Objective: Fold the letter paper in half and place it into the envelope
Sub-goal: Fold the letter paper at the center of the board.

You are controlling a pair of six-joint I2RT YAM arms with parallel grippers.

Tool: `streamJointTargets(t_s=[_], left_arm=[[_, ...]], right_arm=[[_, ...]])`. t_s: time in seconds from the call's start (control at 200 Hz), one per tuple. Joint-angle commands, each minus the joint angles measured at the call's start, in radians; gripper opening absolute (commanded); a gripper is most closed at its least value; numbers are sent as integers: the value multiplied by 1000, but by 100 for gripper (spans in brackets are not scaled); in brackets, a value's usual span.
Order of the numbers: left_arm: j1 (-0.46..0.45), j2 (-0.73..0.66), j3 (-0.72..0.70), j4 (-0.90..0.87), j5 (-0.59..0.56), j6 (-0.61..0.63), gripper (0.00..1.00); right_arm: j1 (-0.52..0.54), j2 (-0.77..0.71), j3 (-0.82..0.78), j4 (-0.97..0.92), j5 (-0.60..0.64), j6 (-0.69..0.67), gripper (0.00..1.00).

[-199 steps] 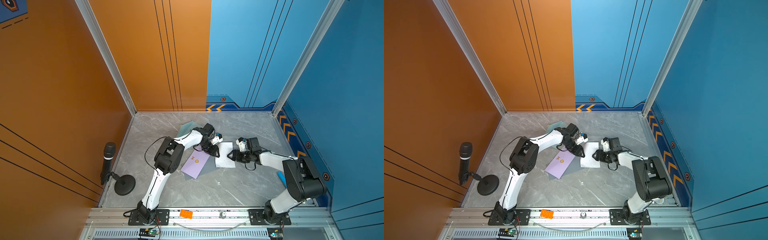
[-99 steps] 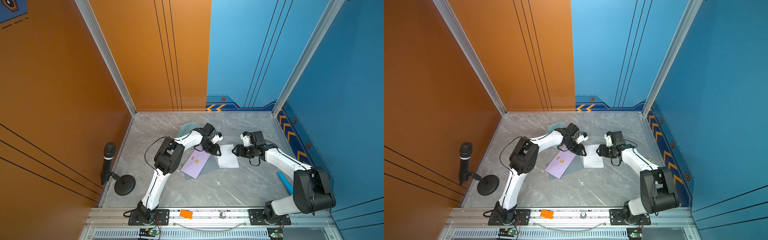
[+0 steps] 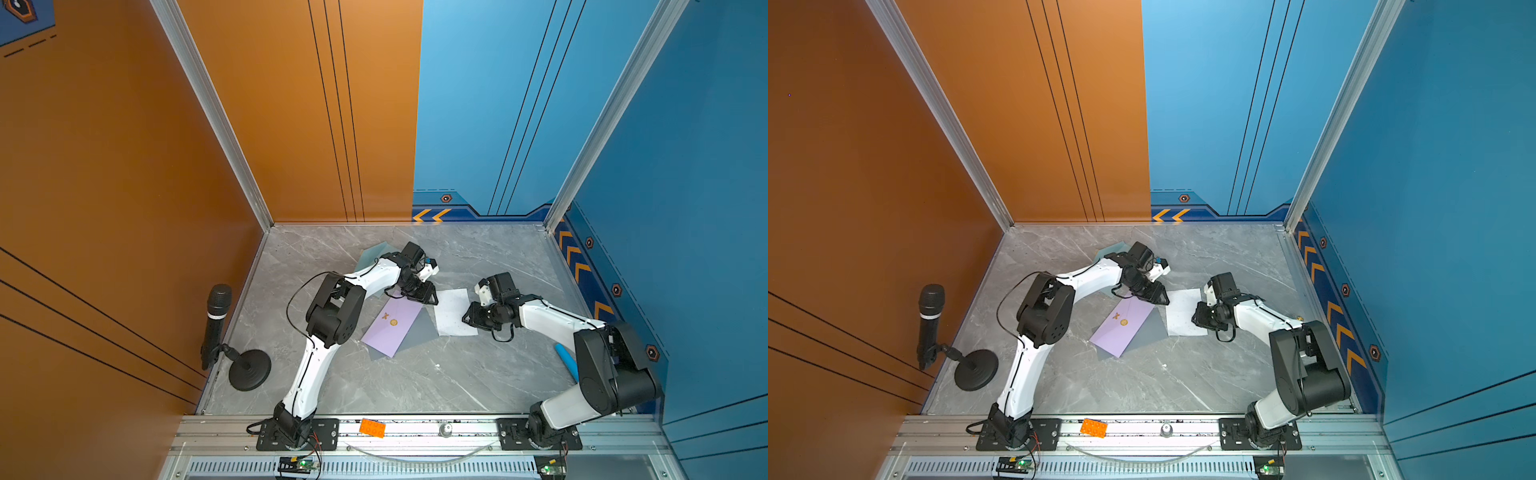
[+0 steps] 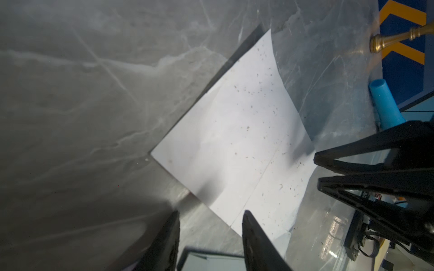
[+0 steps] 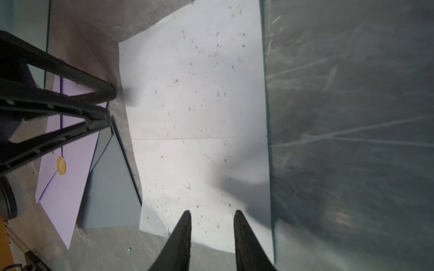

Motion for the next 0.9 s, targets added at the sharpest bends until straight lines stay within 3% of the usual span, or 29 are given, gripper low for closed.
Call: streamJointTargets(t_s=[0.0, 0.375, 0.626, 0.896], left_arm=[[11, 47, 33, -21, -56, -15, 46], [10, 154, 154, -49, -20, -31, 48], [7, 193, 198, -90, -45, -21, 49], [-11, 218, 201, -89, 66, -14, 50]], right_arm=[[13, 33, 6, -13, 29, 21, 31], [18, 104, 20, -77, 110, -1, 28], [11, 119, 37, -95, 88, 2, 27], [5, 142, 56, -103, 94, 7, 26]])
